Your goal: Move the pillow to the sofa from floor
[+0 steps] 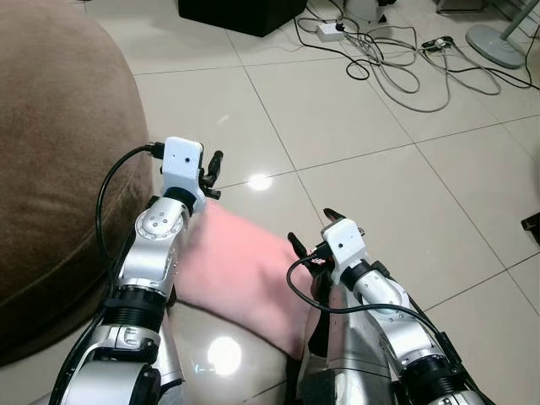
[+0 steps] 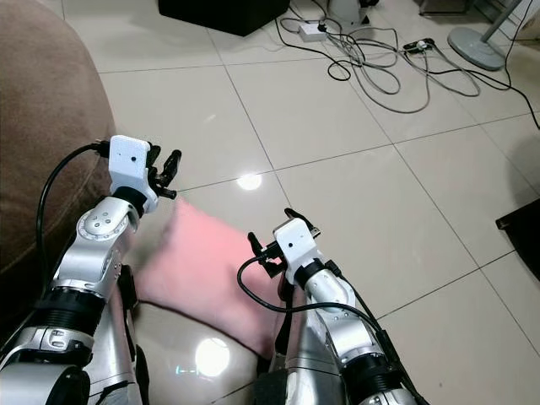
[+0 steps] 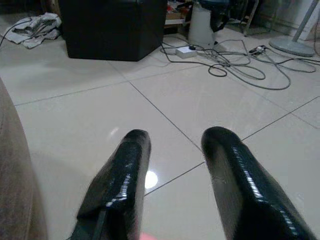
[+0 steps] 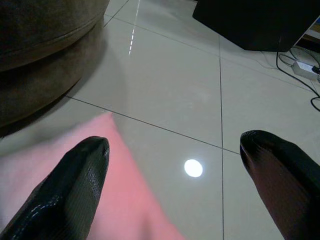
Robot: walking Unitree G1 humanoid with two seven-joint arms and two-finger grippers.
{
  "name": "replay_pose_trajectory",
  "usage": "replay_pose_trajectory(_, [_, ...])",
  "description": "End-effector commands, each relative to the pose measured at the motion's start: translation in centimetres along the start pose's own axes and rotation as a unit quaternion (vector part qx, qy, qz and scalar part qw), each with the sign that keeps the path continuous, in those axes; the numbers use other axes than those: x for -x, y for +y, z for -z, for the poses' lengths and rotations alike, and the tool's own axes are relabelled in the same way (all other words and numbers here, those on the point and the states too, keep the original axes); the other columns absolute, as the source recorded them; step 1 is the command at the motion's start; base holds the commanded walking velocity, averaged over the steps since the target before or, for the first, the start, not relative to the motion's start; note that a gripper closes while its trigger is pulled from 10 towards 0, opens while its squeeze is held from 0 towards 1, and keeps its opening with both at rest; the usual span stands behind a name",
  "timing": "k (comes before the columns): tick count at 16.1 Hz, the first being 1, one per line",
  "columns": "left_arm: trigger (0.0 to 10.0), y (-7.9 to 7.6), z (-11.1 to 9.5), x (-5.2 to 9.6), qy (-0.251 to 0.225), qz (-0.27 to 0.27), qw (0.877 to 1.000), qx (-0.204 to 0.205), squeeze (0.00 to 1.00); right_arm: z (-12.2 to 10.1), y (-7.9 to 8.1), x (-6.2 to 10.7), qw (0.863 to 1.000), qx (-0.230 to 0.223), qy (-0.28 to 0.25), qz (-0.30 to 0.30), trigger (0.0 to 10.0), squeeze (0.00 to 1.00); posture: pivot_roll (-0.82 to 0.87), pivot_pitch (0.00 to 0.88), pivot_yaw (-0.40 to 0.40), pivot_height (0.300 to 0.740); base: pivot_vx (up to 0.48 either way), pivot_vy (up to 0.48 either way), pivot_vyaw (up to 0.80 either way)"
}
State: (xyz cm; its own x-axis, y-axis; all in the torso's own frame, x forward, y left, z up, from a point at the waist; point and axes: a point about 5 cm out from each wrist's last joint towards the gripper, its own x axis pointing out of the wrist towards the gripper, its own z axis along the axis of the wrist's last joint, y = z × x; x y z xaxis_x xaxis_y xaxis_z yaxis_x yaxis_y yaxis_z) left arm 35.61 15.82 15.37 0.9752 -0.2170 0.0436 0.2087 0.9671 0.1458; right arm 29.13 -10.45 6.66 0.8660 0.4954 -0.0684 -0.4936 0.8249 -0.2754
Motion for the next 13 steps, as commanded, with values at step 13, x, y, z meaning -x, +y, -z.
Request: replay_pose_trajectory(13, [10.0,5.1,10.2,11.4,0.188,0.024,0.973,-0.128,1.00,1.4,0.2,-0.5,0.999,-0.009,0.044,-0.029,10.0,0.00,0.18,0.231,-0.243,0.449,0.000,0.000,0.00])
